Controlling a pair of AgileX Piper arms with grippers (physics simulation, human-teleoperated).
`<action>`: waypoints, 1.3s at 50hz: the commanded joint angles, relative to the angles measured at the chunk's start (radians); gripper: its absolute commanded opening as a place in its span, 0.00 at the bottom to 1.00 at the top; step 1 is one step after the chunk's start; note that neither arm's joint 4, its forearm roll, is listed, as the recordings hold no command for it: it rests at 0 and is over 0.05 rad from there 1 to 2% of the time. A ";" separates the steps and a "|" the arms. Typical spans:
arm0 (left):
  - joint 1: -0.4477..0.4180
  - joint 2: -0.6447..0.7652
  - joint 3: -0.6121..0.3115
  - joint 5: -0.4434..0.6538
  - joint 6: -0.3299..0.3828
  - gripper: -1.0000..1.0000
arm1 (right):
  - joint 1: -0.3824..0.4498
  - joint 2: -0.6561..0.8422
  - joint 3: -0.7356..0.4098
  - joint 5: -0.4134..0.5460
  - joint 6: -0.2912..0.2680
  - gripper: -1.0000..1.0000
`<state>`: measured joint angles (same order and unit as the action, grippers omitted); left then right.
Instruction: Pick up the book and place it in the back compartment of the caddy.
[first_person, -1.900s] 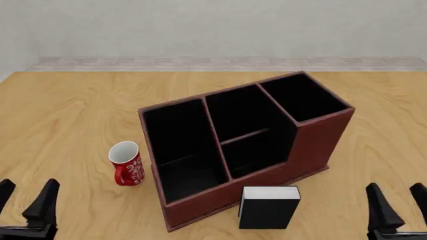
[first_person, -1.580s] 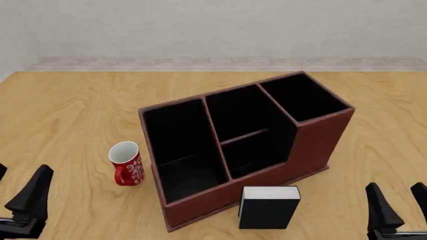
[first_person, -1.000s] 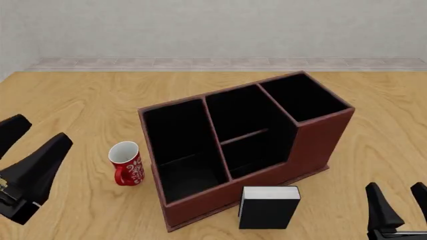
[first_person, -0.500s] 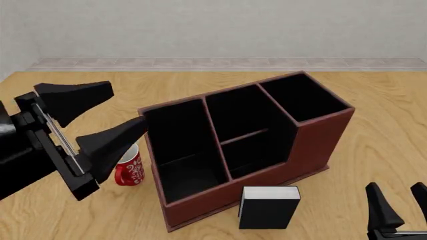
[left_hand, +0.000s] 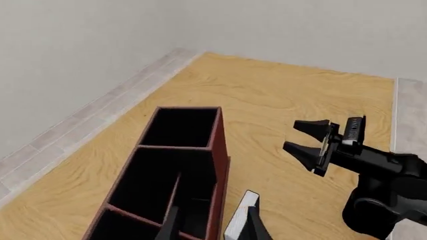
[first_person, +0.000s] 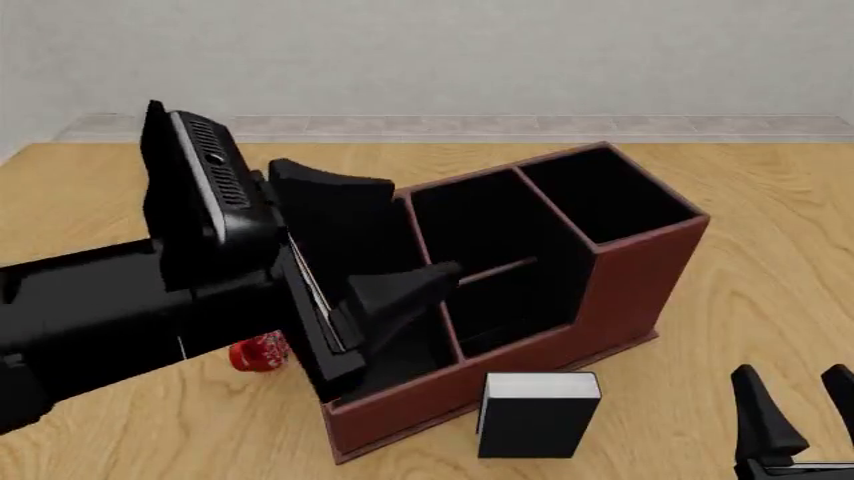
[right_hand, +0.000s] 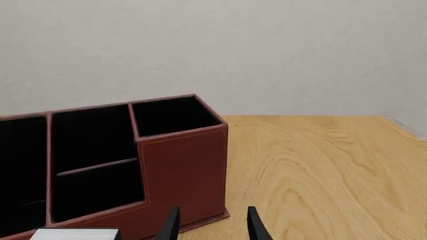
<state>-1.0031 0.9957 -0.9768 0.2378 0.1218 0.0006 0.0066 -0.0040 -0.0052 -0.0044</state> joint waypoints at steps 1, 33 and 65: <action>-0.059 0.112 -0.008 -0.062 -0.006 1.00 | 0.000 0.003 0.000 -0.001 0.002 1.00; -0.163 0.298 0.184 -0.242 -0.068 1.00 | 0.000 0.002 0.000 -0.001 0.001 1.00; -0.071 0.293 0.211 -0.288 -0.037 1.00 | 0.001 0.000 -0.002 0.003 0.001 1.00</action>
<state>-1.0937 1.2834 -0.7738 -0.0387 0.0739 0.0013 0.0073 -0.0053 -0.0038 -0.0034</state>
